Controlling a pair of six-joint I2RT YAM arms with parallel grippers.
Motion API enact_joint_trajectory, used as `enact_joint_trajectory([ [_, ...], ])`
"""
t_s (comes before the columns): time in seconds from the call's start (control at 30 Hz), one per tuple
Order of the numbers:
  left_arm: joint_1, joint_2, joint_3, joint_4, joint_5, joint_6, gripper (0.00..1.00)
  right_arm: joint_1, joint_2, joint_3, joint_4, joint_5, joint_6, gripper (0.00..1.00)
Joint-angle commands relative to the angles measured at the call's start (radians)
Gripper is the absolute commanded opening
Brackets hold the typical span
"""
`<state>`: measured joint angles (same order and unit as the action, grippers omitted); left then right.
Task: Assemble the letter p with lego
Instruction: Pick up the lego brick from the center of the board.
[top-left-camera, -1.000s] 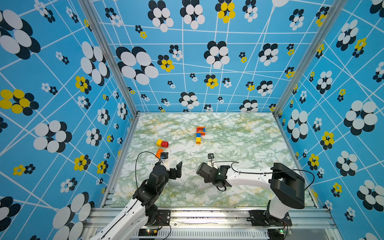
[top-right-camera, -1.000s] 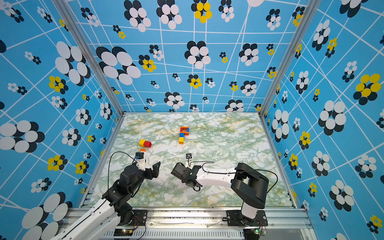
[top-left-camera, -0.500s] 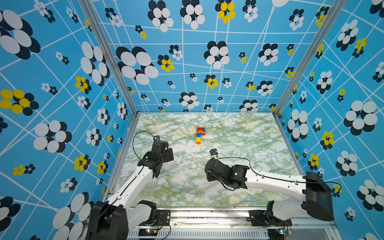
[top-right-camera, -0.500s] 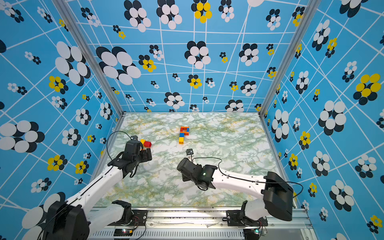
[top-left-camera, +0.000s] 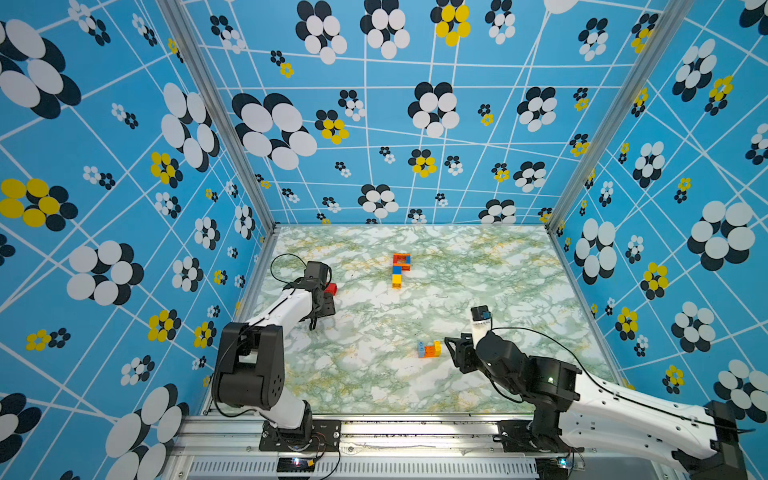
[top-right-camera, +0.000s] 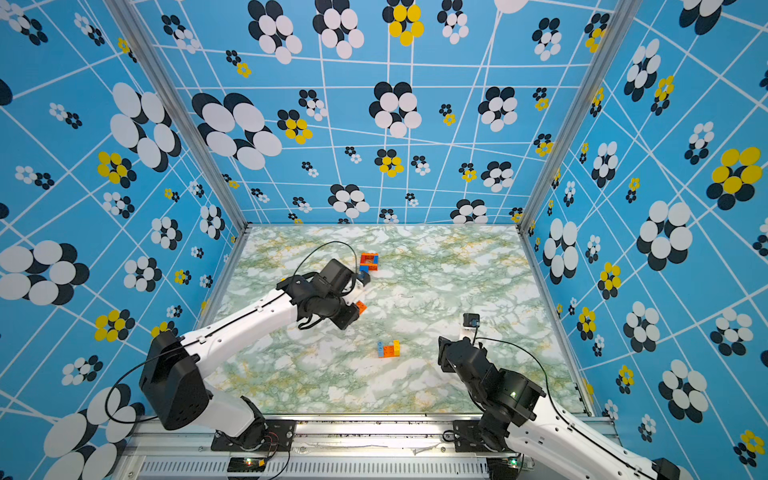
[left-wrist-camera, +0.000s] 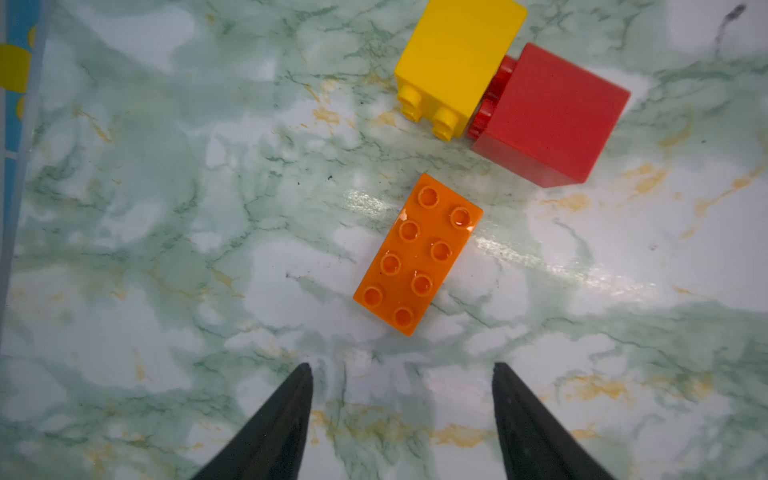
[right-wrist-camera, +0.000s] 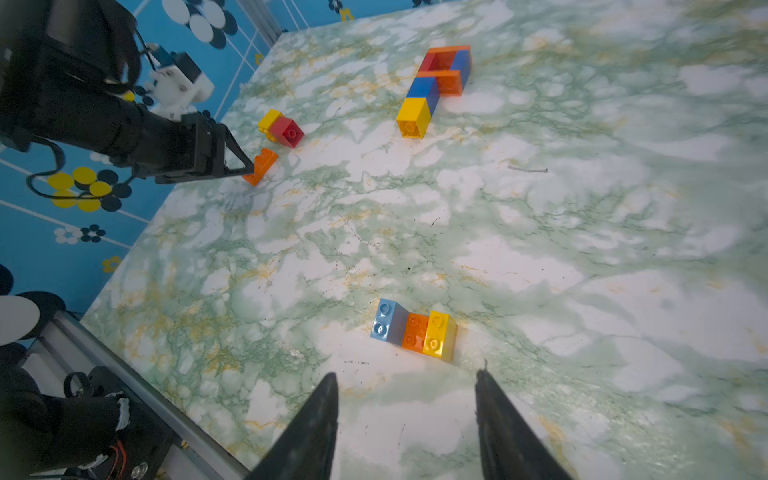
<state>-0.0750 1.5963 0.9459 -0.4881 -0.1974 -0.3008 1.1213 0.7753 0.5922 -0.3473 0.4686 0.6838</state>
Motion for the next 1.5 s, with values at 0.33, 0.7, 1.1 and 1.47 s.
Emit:
enact_joint_trajectory([
  [0.33,0.052,0.204,0.165,-0.089,0.031,0.051,0.61,-0.015,-0.167,-0.11,-0.081,0.077,0.023,0.55],
  [0.7,0.054,0.27,0.201,-0.086,0.15,0.054,0.4,-0.02,-0.16,-0.121,-0.073,0.079,0.023,0.55],
  [1.1,-0.019,0.188,0.11,-0.073,0.207,0.033,0.27,-0.027,-0.16,-0.121,-0.076,0.095,0.01,0.56],
  [1.47,-0.349,0.029,0.186,-0.23,0.185,0.155,0.24,-0.155,-0.207,-0.101,-0.238,0.129,0.022,0.62],
])
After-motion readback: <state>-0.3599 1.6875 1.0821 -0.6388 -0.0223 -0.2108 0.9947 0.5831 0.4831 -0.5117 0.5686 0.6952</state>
